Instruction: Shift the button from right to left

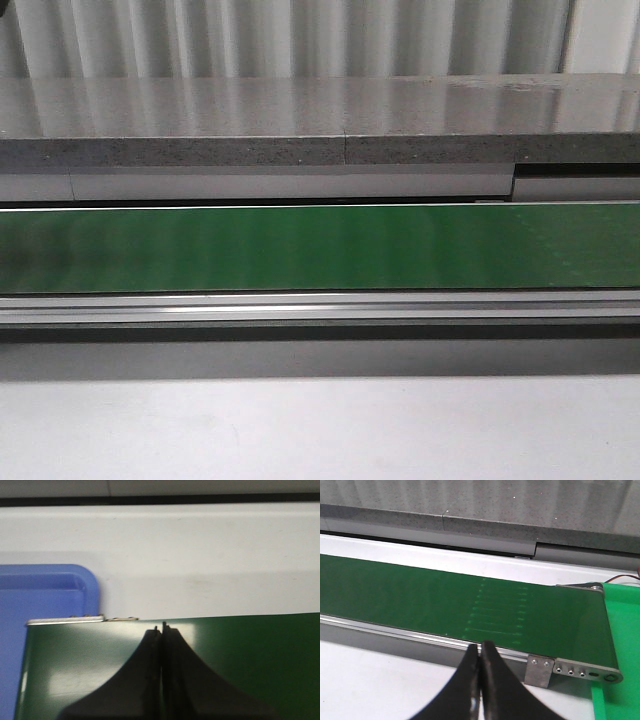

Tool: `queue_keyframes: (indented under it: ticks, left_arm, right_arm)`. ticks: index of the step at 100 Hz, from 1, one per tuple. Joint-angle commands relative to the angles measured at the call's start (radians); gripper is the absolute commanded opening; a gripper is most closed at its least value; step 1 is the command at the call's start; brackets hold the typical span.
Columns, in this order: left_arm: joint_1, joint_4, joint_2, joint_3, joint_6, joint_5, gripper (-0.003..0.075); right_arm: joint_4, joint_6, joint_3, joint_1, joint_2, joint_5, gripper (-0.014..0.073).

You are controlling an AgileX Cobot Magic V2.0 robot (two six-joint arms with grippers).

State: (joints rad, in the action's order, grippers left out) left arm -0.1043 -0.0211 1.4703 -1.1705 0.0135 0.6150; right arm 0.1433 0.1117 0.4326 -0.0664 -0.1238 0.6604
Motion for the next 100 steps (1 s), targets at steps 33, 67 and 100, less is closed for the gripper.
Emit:
queue_keyframes:
  ticks: [33, 67, 100]
  left_arm:
    - [-0.154, -0.092, -0.226, 0.114, 0.001, -0.217, -0.0020]
    - [-0.187, -0.116, -0.439, 0.307, 0.001, -0.339, -0.0020]
    - [-0.189, -0.109, -0.616, 0.480, 0.001, -0.393, -0.0020]
  right_arm:
    - [0.008, 0.006, 0.022, -0.001, -0.010, -0.074, -0.0067]
    - [0.008, 0.006, 0.022, -0.001, -0.010, -0.074, -0.0067]
    - [0.008, 0.006, 0.022, -0.001, -0.010, -0.074, -0.0067]
